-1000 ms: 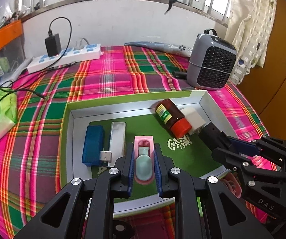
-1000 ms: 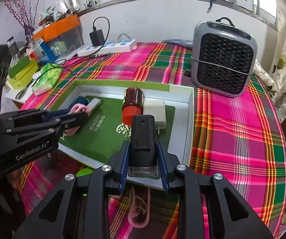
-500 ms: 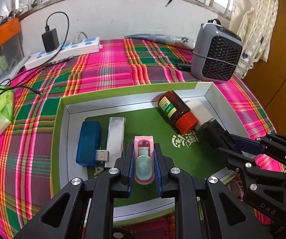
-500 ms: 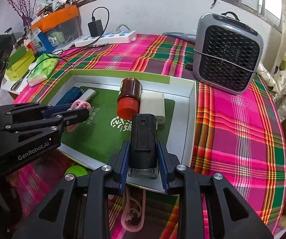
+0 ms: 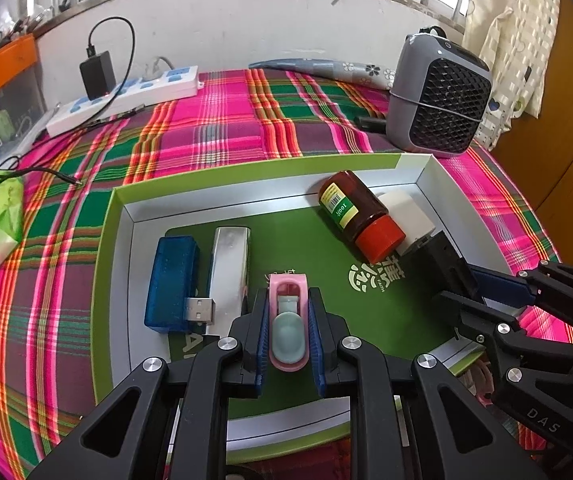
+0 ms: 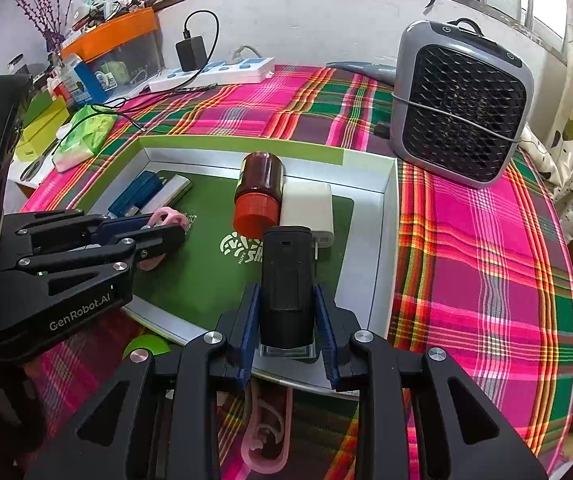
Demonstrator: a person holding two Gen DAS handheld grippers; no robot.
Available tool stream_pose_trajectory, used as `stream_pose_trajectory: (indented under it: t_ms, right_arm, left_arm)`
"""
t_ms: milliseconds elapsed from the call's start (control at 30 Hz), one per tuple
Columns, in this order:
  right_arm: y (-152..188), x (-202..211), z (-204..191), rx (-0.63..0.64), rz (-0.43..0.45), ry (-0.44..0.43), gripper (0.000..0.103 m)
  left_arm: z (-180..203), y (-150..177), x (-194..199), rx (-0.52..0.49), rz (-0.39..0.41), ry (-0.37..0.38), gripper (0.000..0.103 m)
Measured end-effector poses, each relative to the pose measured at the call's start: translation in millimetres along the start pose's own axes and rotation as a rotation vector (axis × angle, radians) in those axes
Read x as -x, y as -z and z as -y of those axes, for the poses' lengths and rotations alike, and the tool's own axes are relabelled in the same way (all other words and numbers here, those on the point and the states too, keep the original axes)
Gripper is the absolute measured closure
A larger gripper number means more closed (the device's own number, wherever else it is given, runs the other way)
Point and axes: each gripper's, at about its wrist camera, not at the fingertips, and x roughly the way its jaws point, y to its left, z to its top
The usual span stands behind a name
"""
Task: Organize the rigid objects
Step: 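Carry the pink clip and black cylinder over the green card with both tools, then open the left tool to drop the pink clip while the right tool releases the black cylinder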
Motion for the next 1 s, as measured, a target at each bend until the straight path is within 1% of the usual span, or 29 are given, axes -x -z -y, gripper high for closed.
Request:
stream_pose_trajectory:
  t_ms: [367,533,733,1000]
  right_arm:
    - [-0.6,-0.6,1.5,-0.014,-0.003,-0.01,0.074]
    - [-0.7,-1.1,1.2,-0.02,-0.002,-0.014,0.074]
    - [0.2,-1.1,0.4,-0.024,0.003,-0.015,0.074]
    - [0.2,-0.4,1.7,-0.034,0.008,-0.023,0.074]
  left_arm:
    - [0.6,-1.2,-1.5,-0.007,-0.003,-0.009,0.085]
    - [0.3,-0.9,-0.9,-0.008,-0.002,0.006,0.077]
    - [0.5,-0.9,-0.4,-0.01,-0.002,0.003,0.073]
    - [1.8,0.2,2.9,-0.01,0.007,0.006,0.071]
